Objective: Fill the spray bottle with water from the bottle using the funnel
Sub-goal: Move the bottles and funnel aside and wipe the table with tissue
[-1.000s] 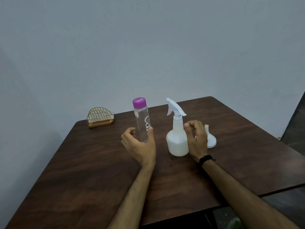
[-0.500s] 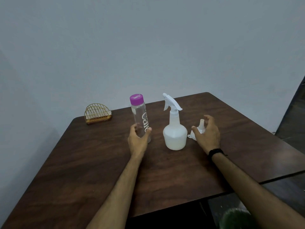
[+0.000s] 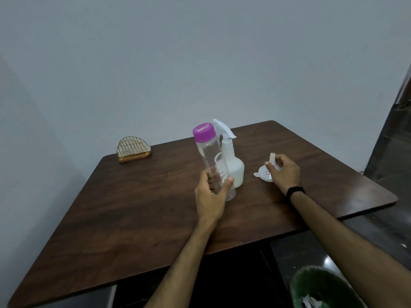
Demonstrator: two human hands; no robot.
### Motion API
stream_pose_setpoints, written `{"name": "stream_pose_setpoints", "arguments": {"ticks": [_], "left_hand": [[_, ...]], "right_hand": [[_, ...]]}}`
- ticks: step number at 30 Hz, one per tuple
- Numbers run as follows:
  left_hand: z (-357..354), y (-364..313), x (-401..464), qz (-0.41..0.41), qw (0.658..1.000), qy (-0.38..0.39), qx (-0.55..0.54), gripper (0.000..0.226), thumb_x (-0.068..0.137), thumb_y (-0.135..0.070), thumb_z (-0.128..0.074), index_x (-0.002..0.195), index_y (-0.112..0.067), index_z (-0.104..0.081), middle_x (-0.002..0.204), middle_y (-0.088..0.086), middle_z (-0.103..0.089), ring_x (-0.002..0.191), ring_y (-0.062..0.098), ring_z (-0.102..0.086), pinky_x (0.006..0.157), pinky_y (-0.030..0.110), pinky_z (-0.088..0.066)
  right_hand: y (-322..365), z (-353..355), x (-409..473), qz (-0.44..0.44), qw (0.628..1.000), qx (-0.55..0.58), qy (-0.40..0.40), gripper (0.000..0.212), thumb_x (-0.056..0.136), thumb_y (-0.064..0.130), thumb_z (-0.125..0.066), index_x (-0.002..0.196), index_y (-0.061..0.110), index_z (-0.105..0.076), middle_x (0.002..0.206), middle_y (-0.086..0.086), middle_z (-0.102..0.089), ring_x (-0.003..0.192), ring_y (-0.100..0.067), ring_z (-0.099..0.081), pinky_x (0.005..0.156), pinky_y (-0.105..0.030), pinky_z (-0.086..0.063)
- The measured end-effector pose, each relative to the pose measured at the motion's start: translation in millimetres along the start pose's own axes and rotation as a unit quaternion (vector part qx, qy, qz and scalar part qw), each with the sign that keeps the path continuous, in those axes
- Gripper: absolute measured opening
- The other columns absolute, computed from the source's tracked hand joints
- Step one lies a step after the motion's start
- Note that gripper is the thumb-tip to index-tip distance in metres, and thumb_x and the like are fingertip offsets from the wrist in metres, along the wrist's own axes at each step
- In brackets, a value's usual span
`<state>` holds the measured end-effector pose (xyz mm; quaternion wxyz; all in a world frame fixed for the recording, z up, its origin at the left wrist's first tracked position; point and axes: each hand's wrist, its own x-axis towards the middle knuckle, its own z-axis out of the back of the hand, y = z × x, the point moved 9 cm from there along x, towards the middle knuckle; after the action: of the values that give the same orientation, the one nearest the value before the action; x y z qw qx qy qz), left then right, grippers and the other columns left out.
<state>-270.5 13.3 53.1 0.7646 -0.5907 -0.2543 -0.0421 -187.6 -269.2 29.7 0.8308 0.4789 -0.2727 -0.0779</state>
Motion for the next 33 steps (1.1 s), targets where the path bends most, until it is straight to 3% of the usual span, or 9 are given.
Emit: {"name": "stream_pose_setpoints", "arguments": {"ticks": [3, 8, 13, 23, 29, 33], "left_hand": [[-29, -8, -12, -0.006, 0.999, 0.039, 0.024, 0.053, 0.073, -0.059, -0.073, 0.117, -0.035, -0.057, 0.102, -0.02, -0.068, 0.093, -0.005, -0.064, 0.071, 0.012, -0.051], [-81, -5, -16, 0.019, 0.994, 0.101, 0.048, 0.053, 0.074, -0.059, -0.073, 0.117, -0.033, -0.055, 0.109, -0.015, -0.067, 0.1, 0.001, -0.063, 0.086, 0.033, -0.056], [-126, -3, 11, 0.032, 0.99, 0.118, 0.072, 0.055, 0.08, -0.049, -0.075, 0.125, -0.025, -0.053, 0.118, -0.01, -0.066, 0.109, 0.007, -0.061, 0.093, 0.029, -0.053], [-220, 37, 123, 0.139, 0.99, 0.015, 0.036, 0.057, 0.09, -0.022, -0.071, 0.139, -0.016, -0.043, 0.134, 0.004, -0.056, 0.124, 0.022, -0.054, 0.1, 0.033, -0.047], [-256, 78, 192, 0.153, 0.986, -0.04, 0.048, 0.066, 0.09, -0.021, -0.07, 0.147, -0.018, -0.037, 0.145, 0.004, -0.048, 0.133, 0.022, -0.047, 0.109, 0.035, -0.035], [-272, 105, 226, 0.212, 0.966, -0.07, 0.127, 0.052, 0.091, -0.036, -0.067, 0.136, -0.023, -0.046, 0.139, -0.004, -0.057, 0.131, 0.016, -0.051, 0.123, 0.042, -0.003]], "right_hand": [[-6, 12, 3, -0.008, 1.0, 0.001, 0.018, 0.021, 0.085, 0.027, -0.076, 0.101, 0.014, -0.069, 0.101, 0.001, -0.07, 0.092, -0.014, -0.061, 0.079, -0.024, -0.044], [-18, 22, 14, -0.011, 0.998, -0.015, 0.055, 0.029, 0.084, 0.029, -0.078, 0.106, 0.012, -0.071, 0.109, -0.003, -0.07, 0.094, -0.012, -0.057, 0.083, -0.022, -0.04], [-29, 19, 47, -0.023, 0.996, -0.037, 0.077, 0.033, 0.086, 0.029, -0.076, 0.113, 0.01, -0.069, 0.118, -0.008, -0.069, 0.103, -0.019, -0.06, 0.087, -0.022, -0.041], [-56, -31, 161, -0.028, 0.992, -0.054, 0.112, 0.026, 0.087, 0.027, -0.073, 0.106, 0.009, -0.068, 0.109, -0.006, -0.07, 0.103, -0.022, -0.062, 0.082, -0.022, -0.038], [-84, -73, 239, -0.028, 0.994, -0.03, 0.103, 0.024, 0.09, 0.028, -0.068, 0.108, 0.013, -0.065, 0.118, -0.008, -0.067, 0.095, -0.013, -0.05, 0.084, -0.022, -0.036], [-98, -100, 282, -0.025, 0.993, -0.036, 0.111, 0.029, 0.092, 0.032, -0.064, 0.114, 0.014, -0.063, 0.122, -0.009, -0.065, 0.098, -0.018, -0.053, 0.084, -0.024, -0.035]]}}
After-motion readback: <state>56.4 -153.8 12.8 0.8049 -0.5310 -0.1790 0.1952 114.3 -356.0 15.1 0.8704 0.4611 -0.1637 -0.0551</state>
